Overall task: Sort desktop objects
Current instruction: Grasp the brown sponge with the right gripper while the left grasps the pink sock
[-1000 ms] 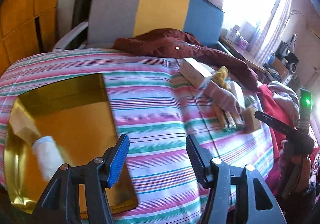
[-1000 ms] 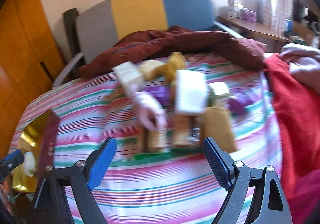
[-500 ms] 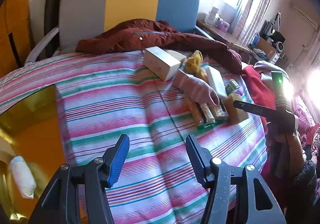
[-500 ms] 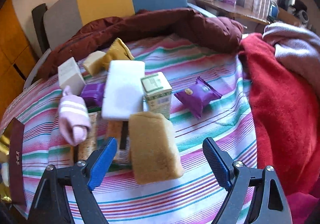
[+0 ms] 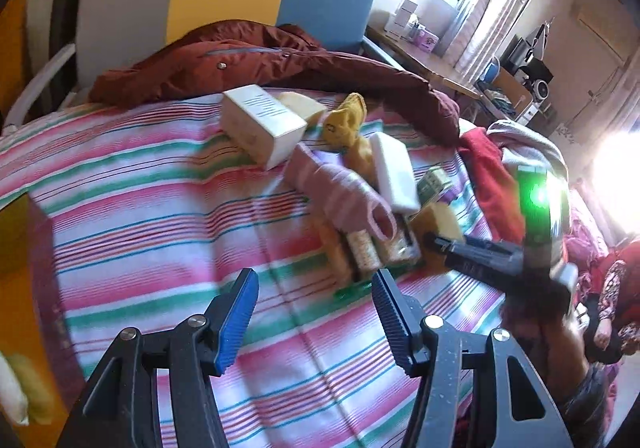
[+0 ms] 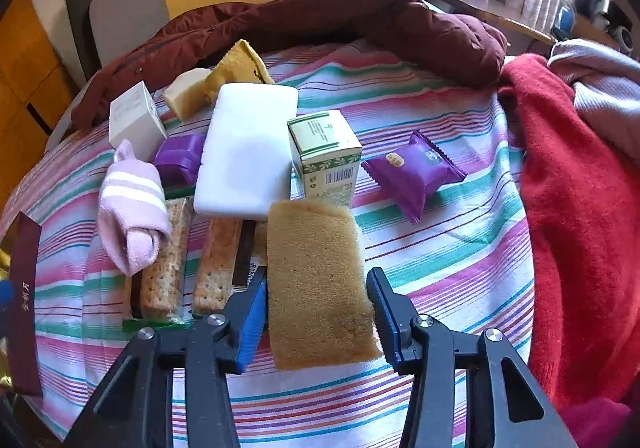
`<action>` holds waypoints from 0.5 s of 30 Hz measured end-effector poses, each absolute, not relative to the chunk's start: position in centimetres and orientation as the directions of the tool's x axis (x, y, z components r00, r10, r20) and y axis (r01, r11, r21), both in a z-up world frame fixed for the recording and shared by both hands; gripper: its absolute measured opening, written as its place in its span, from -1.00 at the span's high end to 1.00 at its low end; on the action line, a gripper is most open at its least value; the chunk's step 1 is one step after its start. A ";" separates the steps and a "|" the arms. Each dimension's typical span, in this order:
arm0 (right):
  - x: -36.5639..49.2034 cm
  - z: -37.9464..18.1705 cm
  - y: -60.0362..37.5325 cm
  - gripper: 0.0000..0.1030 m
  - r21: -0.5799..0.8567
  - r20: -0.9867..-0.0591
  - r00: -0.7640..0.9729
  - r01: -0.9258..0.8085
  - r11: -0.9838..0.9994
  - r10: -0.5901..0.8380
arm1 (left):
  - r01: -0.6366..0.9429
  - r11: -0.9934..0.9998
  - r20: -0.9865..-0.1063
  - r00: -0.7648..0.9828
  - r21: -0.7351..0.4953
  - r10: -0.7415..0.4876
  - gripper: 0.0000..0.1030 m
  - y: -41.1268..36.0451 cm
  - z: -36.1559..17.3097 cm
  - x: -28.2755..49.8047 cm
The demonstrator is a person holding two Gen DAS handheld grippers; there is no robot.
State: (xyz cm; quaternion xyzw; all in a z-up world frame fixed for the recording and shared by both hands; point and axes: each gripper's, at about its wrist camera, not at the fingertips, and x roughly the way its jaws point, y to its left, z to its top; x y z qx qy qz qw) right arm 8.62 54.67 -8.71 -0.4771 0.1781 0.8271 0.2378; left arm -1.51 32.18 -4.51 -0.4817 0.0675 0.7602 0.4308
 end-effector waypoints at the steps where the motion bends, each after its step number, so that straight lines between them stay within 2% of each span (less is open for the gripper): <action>1: 8.6 -8.7 54.6 0.08 0.063 -0.874 -0.431 -0.560 -0.826 0.225 | -0.715 -0.618 -0.790 -0.152 -0.327 0.594 -0.21 32.9 -4.6 -1.8; 7: 8.5 -8.3 54.0 0.10 0.054 -0.868 -0.443 -0.532 -0.845 0.224 | -0.665 -0.625 -0.790 -0.085 -0.409 0.607 -0.29 36.8 -5.6 -4.2; 15: 8.6 -7.6 53.9 0.10 0.080 -0.855 -0.474 -0.518 -0.851 0.208 | -0.569 -0.696 -0.822 -0.060 -0.438 0.566 -0.32 40.3 -8.2 -7.5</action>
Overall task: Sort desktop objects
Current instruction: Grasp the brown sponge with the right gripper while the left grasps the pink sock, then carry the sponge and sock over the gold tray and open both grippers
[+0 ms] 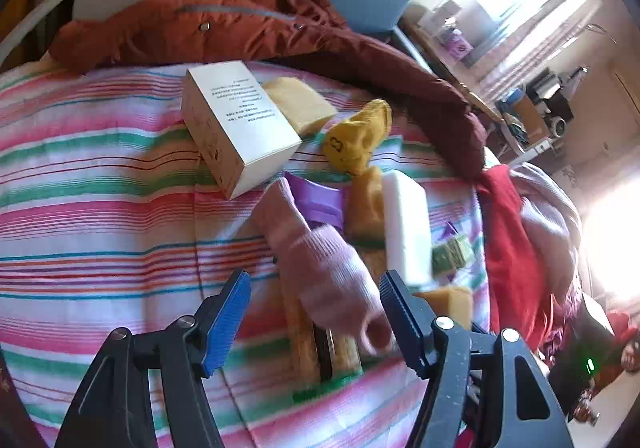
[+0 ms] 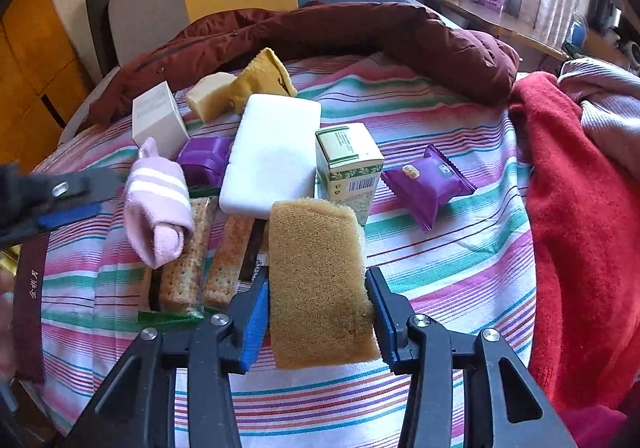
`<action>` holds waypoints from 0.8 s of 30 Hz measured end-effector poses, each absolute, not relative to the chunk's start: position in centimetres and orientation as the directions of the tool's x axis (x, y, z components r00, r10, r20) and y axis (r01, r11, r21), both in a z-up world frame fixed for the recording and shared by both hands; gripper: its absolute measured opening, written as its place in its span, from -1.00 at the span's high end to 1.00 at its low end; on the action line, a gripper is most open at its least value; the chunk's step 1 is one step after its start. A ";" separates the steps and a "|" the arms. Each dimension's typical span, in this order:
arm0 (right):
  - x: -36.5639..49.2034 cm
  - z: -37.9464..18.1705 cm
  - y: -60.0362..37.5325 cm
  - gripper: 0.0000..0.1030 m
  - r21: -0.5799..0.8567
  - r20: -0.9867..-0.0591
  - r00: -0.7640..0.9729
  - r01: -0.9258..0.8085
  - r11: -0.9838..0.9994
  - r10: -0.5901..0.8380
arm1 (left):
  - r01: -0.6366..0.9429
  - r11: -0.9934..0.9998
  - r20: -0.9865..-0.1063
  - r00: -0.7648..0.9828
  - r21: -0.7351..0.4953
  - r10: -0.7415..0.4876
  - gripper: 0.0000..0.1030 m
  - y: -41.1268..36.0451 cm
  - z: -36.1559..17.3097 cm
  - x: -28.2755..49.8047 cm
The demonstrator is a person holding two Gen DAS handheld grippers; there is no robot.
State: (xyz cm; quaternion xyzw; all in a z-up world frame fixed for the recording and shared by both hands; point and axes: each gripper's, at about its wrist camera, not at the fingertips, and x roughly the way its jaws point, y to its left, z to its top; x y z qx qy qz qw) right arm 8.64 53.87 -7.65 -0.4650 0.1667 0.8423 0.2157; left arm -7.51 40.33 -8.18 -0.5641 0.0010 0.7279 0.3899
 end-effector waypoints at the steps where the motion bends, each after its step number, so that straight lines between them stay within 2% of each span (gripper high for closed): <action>1: 8.7 -7.5 53.9 0.10 0.084 -0.853 -0.480 -0.517 -0.852 0.207 | -0.560 -0.703 -0.828 -0.051 -0.440 0.559 -0.32 40.8 -8.6 -7.8; 9: 8.8 -7.0 54.0 0.10 0.106 -0.835 -0.514 -0.503 -0.858 0.198 | -0.553 -0.718 -0.852 -0.028 -0.422 0.523 -0.26 42.8 -10.3 -8.2; 12: 9.0 -6.8 54.1 0.10 0.115 -0.829 -0.522 -0.510 -0.853 0.200 | -0.589 -0.704 -0.853 -0.047 -0.397 0.520 0.04 43.4 -10.3 -7.5; 13: 9.0 -6.7 54.2 0.10 0.117 -0.828 -0.524 -0.509 -0.853 0.200 | -0.616 -0.694 -0.848 -0.076 -0.373 0.524 0.21 43.5 -9.9 -7.1; 16: 9.1 -6.4 54.1 0.10 0.120 -0.815 -0.542 -0.504 -0.855 0.204 | -0.668 -0.668 -0.835 -0.126 -0.328 0.535 0.35 43.2 -8.8 -5.8; 24: 9.2 -5.1 53.3 0.10 0.124 -0.763 -0.612 -0.453 -0.883 0.207 | -0.707 -0.648 -0.780 -0.222 -0.285 0.585 0.37 38.0 -5.6 -4.0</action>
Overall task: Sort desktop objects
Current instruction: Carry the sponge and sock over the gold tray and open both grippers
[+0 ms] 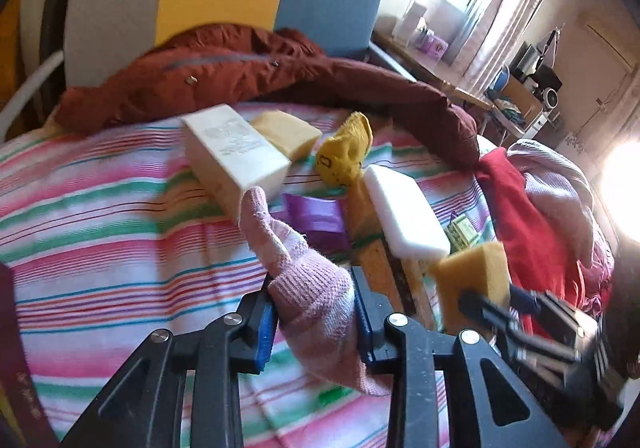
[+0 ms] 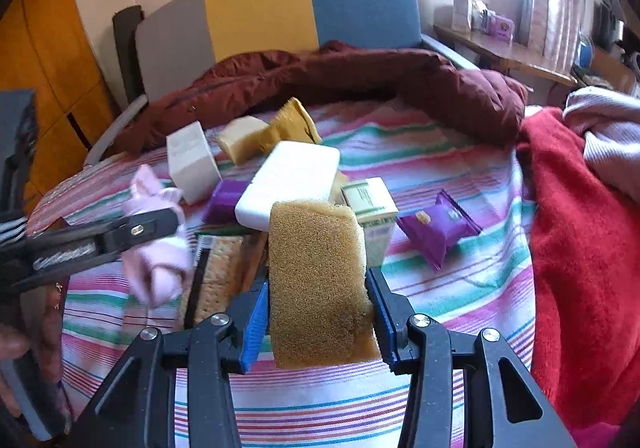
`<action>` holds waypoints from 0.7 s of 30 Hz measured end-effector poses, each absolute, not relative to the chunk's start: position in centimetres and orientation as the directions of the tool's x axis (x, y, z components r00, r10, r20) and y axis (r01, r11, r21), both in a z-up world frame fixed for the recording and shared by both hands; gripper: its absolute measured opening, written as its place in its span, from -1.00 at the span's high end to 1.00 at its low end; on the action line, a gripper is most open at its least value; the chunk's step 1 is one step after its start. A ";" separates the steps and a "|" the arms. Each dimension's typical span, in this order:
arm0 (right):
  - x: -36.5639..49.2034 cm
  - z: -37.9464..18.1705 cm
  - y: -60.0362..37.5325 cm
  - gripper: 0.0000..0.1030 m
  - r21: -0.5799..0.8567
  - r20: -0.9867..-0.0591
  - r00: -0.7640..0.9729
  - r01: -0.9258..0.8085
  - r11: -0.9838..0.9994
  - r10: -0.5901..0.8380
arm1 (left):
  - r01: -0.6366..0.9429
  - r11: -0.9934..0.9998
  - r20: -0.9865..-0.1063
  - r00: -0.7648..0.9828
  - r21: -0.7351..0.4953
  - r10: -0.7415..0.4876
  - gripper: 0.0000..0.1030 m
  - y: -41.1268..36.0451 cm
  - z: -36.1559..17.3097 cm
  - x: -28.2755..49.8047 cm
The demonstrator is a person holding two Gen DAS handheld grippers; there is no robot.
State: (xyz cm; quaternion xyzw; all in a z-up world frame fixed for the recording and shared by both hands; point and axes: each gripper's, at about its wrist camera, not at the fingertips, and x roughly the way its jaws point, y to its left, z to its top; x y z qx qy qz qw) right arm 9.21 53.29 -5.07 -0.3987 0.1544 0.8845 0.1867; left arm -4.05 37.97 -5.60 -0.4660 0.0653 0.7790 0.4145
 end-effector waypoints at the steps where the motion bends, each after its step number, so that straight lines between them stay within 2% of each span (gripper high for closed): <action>1: 9.3 -4.9 53.1 0.10 0.124 -0.758 -0.619 -0.450 -0.884 0.208 | -0.705 -0.651 -0.777 -0.232 -0.280 0.586 0.37 37.1 -5.4 -3.8; 7: 9.7 -3.3 51.7 0.10 0.184 -0.683 -0.717 -0.350 -0.919 0.136 | -0.677 -0.693 -0.756 -0.313 -0.248 0.576 0.37 31.6 -4.0 -3.0; 13: 9.1 -3.3 49.8 0.10 0.166 -0.686 -0.722 -0.273 -0.947 0.088 | -0.649 -0.739 -0.728 -0.416 -0.181 0.545 0.37 26.4 -2.7 -2.2; 21: 8.8 -3.1 48.2 0.10 0.217 -0.689 -0.724 -0.234 -0.948 0.021 | -0.577 -0.807 -0.716 -0.511 -0.125 0.476 0.37 20.2 -2.2 -2.1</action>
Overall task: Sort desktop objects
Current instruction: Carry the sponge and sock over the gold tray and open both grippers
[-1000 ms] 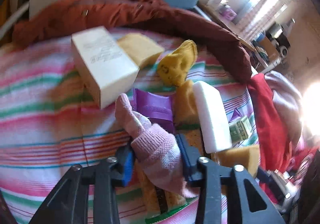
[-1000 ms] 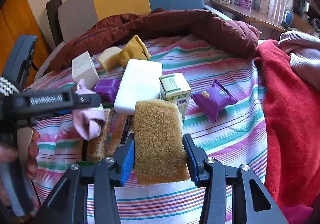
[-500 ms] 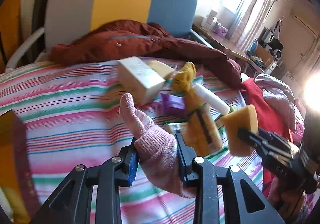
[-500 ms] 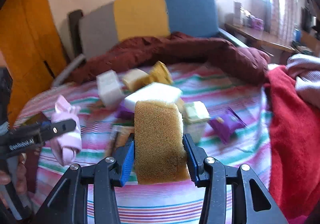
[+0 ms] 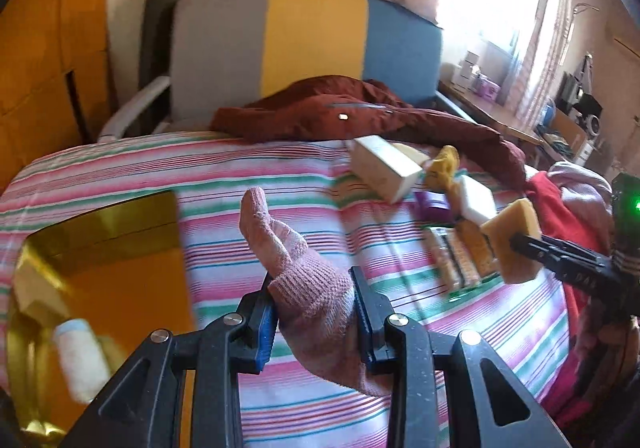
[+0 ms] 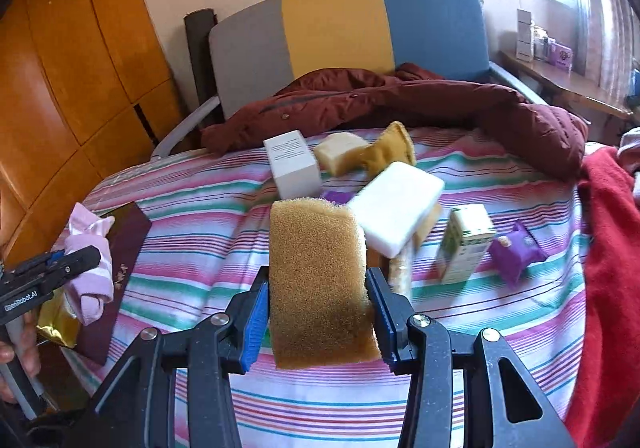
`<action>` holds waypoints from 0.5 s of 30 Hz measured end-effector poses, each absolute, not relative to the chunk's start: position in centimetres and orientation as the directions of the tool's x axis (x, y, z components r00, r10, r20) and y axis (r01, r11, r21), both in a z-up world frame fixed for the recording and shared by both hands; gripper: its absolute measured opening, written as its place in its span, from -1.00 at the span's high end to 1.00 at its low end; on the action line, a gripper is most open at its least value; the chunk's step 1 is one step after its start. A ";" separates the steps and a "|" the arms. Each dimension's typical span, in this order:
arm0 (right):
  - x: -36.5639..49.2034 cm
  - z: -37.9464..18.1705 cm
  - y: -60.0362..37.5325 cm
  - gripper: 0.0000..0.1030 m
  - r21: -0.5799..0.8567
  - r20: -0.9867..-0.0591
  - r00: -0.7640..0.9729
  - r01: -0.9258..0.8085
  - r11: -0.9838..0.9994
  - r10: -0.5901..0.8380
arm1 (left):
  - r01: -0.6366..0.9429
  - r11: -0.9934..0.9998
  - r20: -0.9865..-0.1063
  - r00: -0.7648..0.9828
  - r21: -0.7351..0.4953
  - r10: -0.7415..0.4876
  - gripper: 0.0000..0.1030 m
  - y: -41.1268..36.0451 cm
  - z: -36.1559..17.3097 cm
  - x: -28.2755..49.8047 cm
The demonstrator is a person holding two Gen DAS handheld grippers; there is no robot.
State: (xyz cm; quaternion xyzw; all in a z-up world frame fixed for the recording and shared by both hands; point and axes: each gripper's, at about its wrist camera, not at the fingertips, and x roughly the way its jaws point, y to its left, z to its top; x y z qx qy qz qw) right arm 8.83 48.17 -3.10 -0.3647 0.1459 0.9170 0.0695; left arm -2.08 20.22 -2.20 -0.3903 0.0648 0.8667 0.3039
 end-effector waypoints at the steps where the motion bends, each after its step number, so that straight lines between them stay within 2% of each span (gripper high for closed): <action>1: 8.8 -3.0 47.7 0.10 0.223 -0.688 -0.725 -0.228 -0.948 0.012 | -0.569 -0.814 -0.714 -0.520 -0.119 0.468 0.37 19.4 -2.2 -2.1; 8: 7.2 -1.8 41.4 0.10 0.243 -0.676 -0.732 -0.116 -0.963 -0.082 | -0.483 -0.870 -0.710 -0.578 -0.100 0.402 0.37 14.3 -2.5 -2.6; 15: 4.2 -0.7 33.7 0.10 0.301 -0.654 -0.719 0.037 -0.953 -0.235 | -0.376 -0.920 -0.709 -0.619 -0.110 0.338 0.36 8.7 -2.9 -3.3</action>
